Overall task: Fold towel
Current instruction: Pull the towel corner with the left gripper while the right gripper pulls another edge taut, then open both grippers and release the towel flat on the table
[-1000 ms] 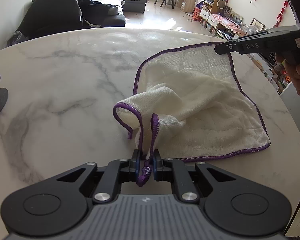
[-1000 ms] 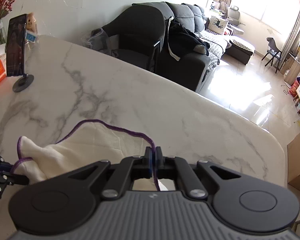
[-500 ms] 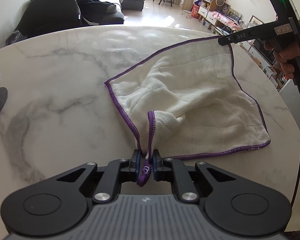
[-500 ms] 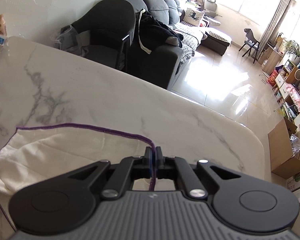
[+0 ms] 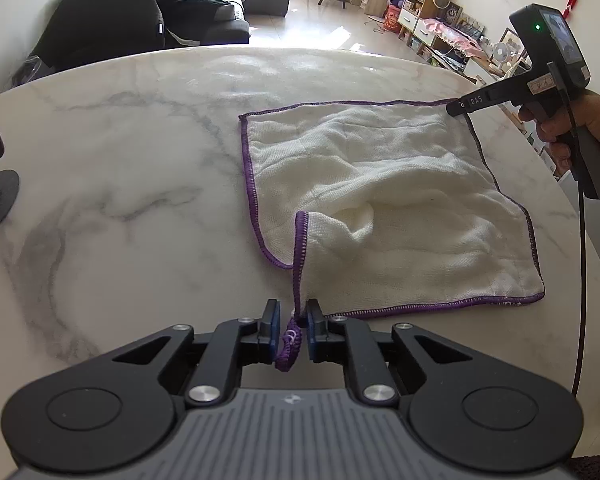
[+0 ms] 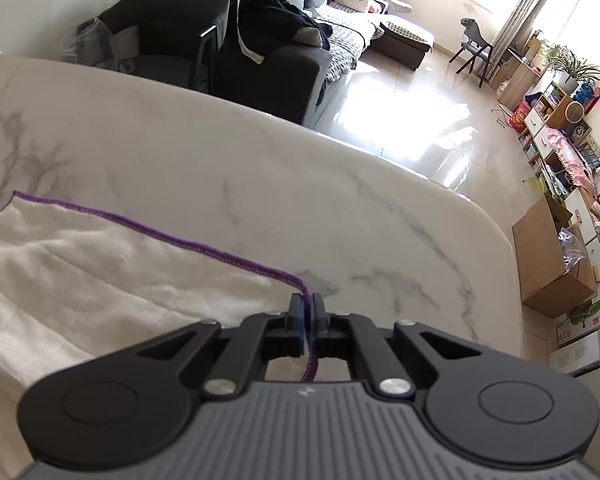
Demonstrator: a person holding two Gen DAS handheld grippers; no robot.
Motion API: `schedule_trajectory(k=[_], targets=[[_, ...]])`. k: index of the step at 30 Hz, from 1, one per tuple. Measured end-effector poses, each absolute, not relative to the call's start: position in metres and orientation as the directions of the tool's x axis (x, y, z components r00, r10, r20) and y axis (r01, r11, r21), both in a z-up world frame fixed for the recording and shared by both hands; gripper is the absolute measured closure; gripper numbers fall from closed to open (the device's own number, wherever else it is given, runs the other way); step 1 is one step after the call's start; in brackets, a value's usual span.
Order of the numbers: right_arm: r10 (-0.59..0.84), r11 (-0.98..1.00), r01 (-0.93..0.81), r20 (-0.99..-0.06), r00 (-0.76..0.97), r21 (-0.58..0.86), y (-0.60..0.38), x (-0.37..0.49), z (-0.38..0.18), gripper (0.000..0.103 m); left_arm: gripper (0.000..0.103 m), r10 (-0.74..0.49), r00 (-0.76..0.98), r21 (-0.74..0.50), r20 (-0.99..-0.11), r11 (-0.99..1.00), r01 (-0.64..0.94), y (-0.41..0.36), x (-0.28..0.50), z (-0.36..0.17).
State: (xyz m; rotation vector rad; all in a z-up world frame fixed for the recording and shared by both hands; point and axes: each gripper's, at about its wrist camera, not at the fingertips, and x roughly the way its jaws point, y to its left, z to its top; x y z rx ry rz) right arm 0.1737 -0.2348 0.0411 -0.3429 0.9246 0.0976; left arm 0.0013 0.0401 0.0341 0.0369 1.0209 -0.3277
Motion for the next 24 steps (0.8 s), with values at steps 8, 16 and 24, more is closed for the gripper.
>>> schedule_trajectory(k=[8, 16, 24], targets=[[-0.079, 0.938, -0.224, -0.794, 0.603, -0.263, -0.236, 0.179, 0.033, 0.100, 0.064, -0.235, 0.484, -0.098, -0.843, 0.952, 0.292, 0.040, 0.002, 0.035], [-0.088, 0.945, -0.198, -0.787, 0.611, -0.260, -0.240, 0.181, 0.037, 0.072, 0.046, -0.215, 0.497, -0.079, -0.841, 0.957, 0.281, 0.044, 0.001, 0.038], [-0.040, 0.951, -0.213, -0.770, 0.636, -0.226, -0.235, 0.175, 0.052, 0.057, 0.041, -0.225, 0.522, -0.074, -0.823, 0.953, 0.295, 0.039, 0.007, 0.050]])
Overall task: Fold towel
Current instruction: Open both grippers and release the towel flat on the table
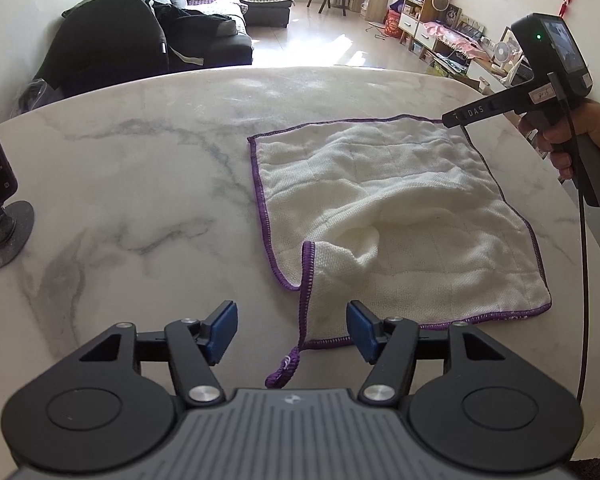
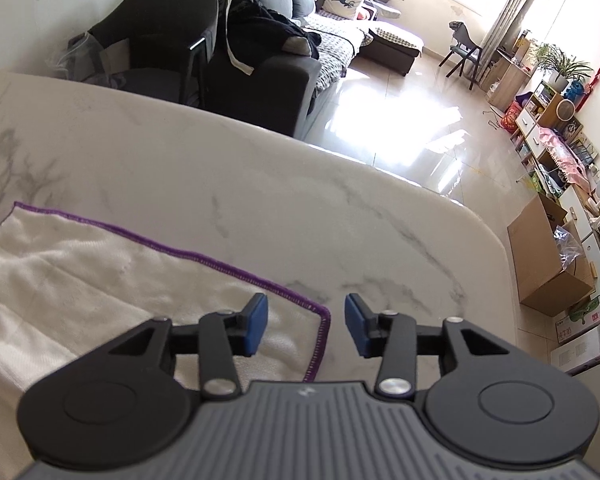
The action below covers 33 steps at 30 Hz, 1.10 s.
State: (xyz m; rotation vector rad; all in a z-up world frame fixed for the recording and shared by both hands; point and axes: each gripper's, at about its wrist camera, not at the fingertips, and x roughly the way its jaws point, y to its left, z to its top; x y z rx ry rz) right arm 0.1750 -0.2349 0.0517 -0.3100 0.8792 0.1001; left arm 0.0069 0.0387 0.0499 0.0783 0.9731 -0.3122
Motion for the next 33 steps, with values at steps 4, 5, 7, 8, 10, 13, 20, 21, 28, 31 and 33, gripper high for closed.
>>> schedule_trajectory(k=[4, 5, 7, 8, 10, 13, 20, 21, 28, 31, 33], targets=[[0.013, 0.946, -0.256, -0.769, 0.640, -0.197, -0.225, 0.170, 0.060, 0.057, 0.041, -0.240, 0.533, -0.079, -0.812, 0.948, 0.307, 0.033, 0.018, 0.056], [0.017, 0.945, -0.261, -0.767, 0.641, -0.197, -0.223, 0.169, 0.062, 0.057, 0.041, -0.247, 0.534, -0.087, -0.809, 0.948, 0.308, 0.033, 0.024, 0.058], [0.024, 0.943, -0.268, -0.766, 0.643, -0.196, -0.221, 0.167, 0.063, 0.057, 0.041, -0.257, 0.530, -0.105, -0.808, 0.948, 0.300, 0.033, 0.036, 0.059], [0.027, 0.943, -0.271, -0.765, 0.643, -0.194, -0.221, 0.166, 0.064, 0.057, 0.041, -0.256, 0.529, -0.110, -0.809, 0.950, 0.292, 0.033, 0.043, 0.059], [0.032, 0.944, -0.272, -0.766, 0.642, -0.188, -0.221, 0.165, 0.064, 0.057, 0.041, -0.245, 0.527, -0.109, -0.814, 0.955, 0.275, 0.032, 0.058, 0.058], [0.032, 0.943, -0.273, -0.770, 0.638, -0.188, -0.222, 0.164, 0.062, 0.057, 0.041, -0.232, 0.529, -0.098, -0.816, 0.958, 0.268, 0.028, 0.077, 0.057], [0.022, 0.944, -0.269, -0.780, 0.626, -0.190, -0.228, 0.164, 0.059, 0.057, 0.044, -0.176, 0.519, -0.070, -0.837, 0.973, 0.218, 0.019, 0.127, 0.048], [0.020, 0.944, -0.269, -0.782, 0.623, -0.191, -0.229, 0.164, 0.059, 0.057, 0.045, -0.171, 0.512, -0.069, -0.842, 0.975, 0.212, 0.019, 0.132, 0.046], [0.003, 0.952, -0.247, -0.804, 0.595, -0.179, -0.238, 0.171, 0.060, 0.058, 0.061, -0.130, 0.498, -0.031, -0.857, 0.979, 0.203, 0.011, 0.159, 0.035], [-0.011, 0.957, -0.232, -0.820, 0.573, -0.175, -0.241, 0.176, 0.057, 0.059, 0.077, -0.121, 0.502, -0.016, -0.857, 0.978, 0.208, 0.008, 0.164, 0.035], [-0.010, 0.959, -0.229, -0.829, 0.559, -0.166, -0.243, 0.178, 0.054, 0.064, 0.092, -0.122, 0.501, -0.017, -0.857, 0.978, 0.208, 0.007, 0.167, 0.035]])
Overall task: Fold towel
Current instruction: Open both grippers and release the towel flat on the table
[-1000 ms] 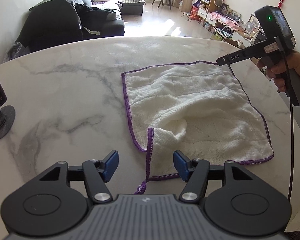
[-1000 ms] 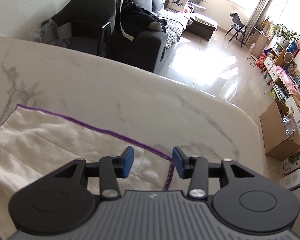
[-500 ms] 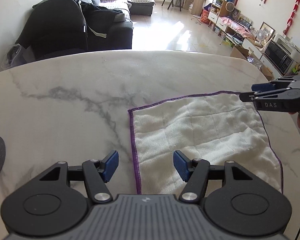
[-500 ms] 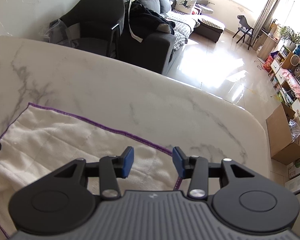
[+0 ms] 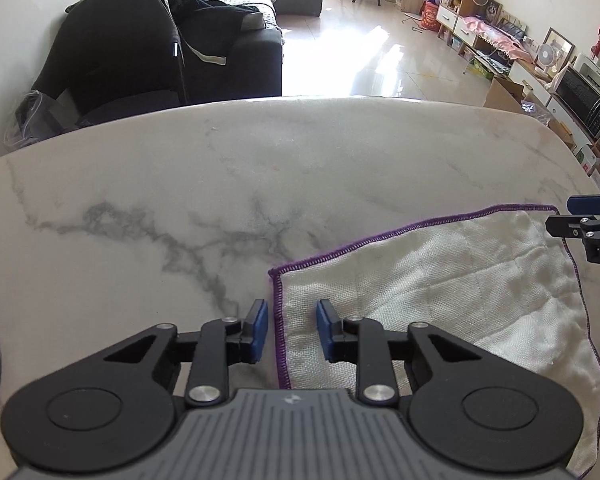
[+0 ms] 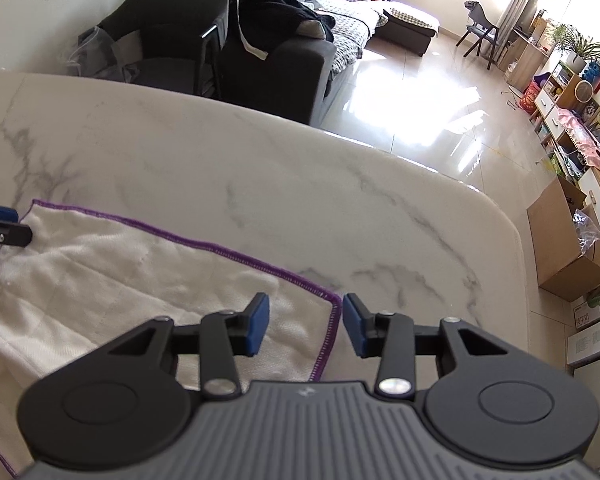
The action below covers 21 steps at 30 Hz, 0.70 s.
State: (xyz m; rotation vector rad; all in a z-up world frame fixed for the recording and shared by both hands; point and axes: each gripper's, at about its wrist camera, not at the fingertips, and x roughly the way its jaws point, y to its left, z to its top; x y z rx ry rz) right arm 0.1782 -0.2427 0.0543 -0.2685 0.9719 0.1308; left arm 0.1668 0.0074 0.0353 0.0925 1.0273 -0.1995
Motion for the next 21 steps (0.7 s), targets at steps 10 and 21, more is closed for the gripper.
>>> schedule_trajectory(k=[10, 21], targets=[[-0.001, 0.961, -0.233, -0.850, 0.527, -0.146, -0.244, 0.181, 0.042, 0.079, 0.097, -0.101, 0.531, 0.020, -0.841, 0.976, 0.217, 0.003, 0.178, 0.035], [-0.010, 0.959, -0.232, -0.841, 0.541, -0.160, -0.241, 0.180, 0.041, 0.080, 0.091, -0.018, 0.599, 0.083, -0.801, 0.987, 0.140, 0.002, 0.189, 0.032]])
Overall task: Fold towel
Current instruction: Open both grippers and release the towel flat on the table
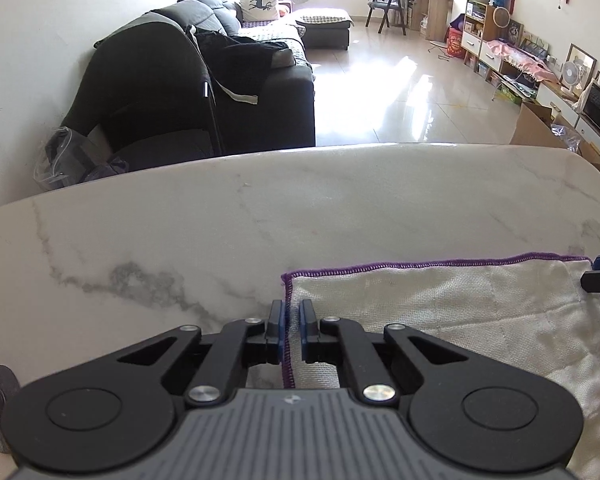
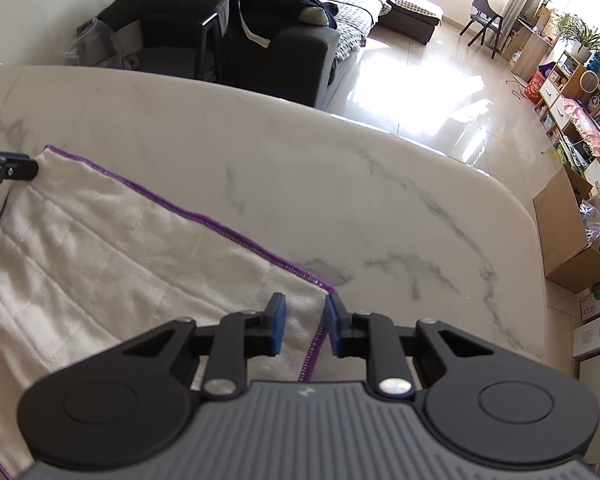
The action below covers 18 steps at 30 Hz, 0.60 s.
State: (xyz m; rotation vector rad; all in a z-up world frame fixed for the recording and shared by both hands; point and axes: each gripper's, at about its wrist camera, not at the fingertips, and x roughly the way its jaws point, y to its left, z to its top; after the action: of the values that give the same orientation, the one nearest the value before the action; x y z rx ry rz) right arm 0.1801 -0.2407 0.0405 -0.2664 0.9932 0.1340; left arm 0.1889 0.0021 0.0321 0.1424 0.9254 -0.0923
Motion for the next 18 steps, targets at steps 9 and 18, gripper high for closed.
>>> schedule_trajectory(k=[9, 18], targets=[[-0.027, 0.958, -0.223, -0.833, 0.553, -0.179, -0.237, 0.168, 0.049, 0.065, 0.038, -0.007, 0.575, 0.100, -0.818, 0.983, 0.153, 0.003, 0.177, 0.043], [0.005, 0.946, -0.276, -0.847, 0.531, -0.167, -0.231, 0.135, 0.052, 0.061, 0.038, -0.064, 0.536, 0.092, -0.842, 0.961, 0.259, 0.006, 0.140, 0.051]])
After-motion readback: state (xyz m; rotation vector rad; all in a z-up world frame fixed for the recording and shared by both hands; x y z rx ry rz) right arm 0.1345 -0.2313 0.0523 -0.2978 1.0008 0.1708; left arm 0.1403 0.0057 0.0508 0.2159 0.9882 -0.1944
